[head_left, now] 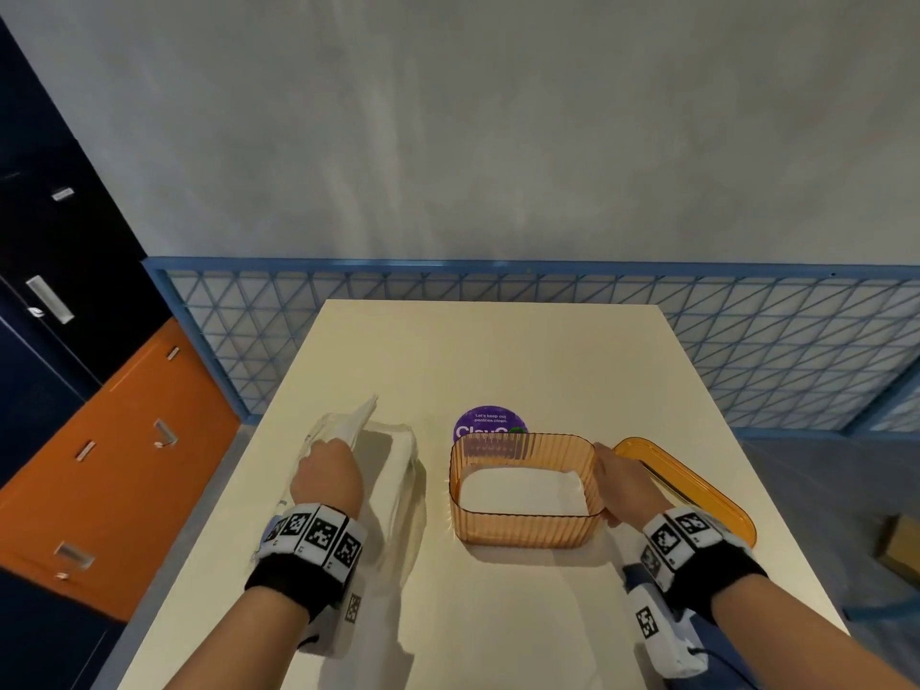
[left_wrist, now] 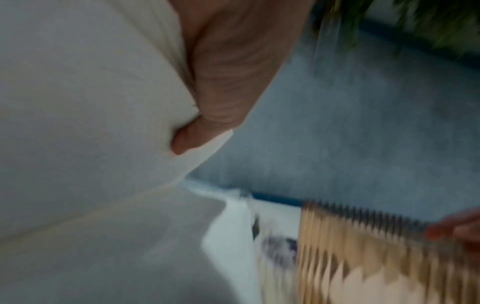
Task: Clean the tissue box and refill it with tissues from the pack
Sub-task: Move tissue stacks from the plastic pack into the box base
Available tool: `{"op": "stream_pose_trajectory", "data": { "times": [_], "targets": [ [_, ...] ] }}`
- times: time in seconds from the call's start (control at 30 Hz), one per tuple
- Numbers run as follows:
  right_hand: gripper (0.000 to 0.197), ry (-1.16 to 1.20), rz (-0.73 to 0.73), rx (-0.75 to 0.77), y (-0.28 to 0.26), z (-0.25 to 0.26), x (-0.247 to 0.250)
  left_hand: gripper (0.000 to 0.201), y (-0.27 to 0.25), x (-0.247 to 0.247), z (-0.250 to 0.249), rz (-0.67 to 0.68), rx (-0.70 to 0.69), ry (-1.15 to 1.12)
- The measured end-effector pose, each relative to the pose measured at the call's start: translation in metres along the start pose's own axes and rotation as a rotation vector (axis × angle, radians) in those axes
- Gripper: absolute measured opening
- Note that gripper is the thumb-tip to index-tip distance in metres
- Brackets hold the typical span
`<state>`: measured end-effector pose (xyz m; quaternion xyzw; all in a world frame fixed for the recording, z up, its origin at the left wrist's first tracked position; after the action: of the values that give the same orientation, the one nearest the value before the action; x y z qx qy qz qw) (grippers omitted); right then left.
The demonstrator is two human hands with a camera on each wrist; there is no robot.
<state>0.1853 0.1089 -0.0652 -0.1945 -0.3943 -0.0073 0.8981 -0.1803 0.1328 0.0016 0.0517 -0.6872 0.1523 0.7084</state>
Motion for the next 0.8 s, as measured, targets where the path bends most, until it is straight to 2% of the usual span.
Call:
{"op": "stream_pose_trajectory", "data": {
  "times": [0.07,0.13,0.2,0.27,0.33,0.4,0.43,0.53,0.67,0.73,0.8],
  "targets": [
    [0.042,-0.101,-0.004,-0.019,-0.003,0.011,0.013,0.023,-0.009,0.034,-0.002,-0.146,-0.054,-0.033],
    [0.049,-0.074,-0.038,0.036,-0.012,0.039,0.030,0.017,-0.023,0.068,-0.014,-0.303,-0.155,-0.075],
    [0.051,0.166,0.027,0.084,-0.027,0.076,0.034,0.015,-0.043,0.095,-0.033,-0.435,-0.285,-0.127],
    [0.054,0.560,0.238,0.048,-0.045,0.109,0.019,0.018,-0.060,0.107,-0.056,-0.497,-0.404,-0.148],
    [0.058,0.892,0.445,-0.037,-0.062,0.133,0.003,0.022,-0.075,0.104,-0.080,-0.515,-0.508,-0.135],
    [0.059,1.023,0.558,-0.057,-0.069,0.149,-0.003,0.025,-0.087,0.095,-0.099,-0.523,-0.597,-0.097],
    [0.052,1.038,0.569,-0.049,-0.070,0.152,-0.003,0.029,-0.092,0.090,-0.106,-0.541,-0.640,-0.082],
    [0.030,1.068,0.547,-0.029,-0.068,0.152,0.001,0.042,-0.101,0.083,-0.114,-0.598,-0.731,-0.145],
    [0.027,1.052,0.489,0.042,-0.066,0.148,0.016,0.053,-0.107,0.085,-0.113,-0.666,-0.791,-0.223],
    [0.035,1.042,0.437,0.093,-0.065,0.145,0.027,0.059,-0.101,0.082,-0.104,-0.611,-0.764,-0.328],
    [0.041,1.074,0.399,0.125,-0.066,0.139,0.037,0.077,-0.092,0.077,-0.090,-0.459,-0.680,-0.630]
  ]
}}
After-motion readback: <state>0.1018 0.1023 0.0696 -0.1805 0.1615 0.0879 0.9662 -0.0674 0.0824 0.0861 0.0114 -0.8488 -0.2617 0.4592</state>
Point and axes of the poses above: each hand's wrist, its own y-axis towards the middle knuckle, its own x-axis out of the back of the hand, z = x × y, the point moved 10 cm from there along y, towards the middle knuckle, and after that the axes turned 14 degrees about y, right-handed, at the moved point
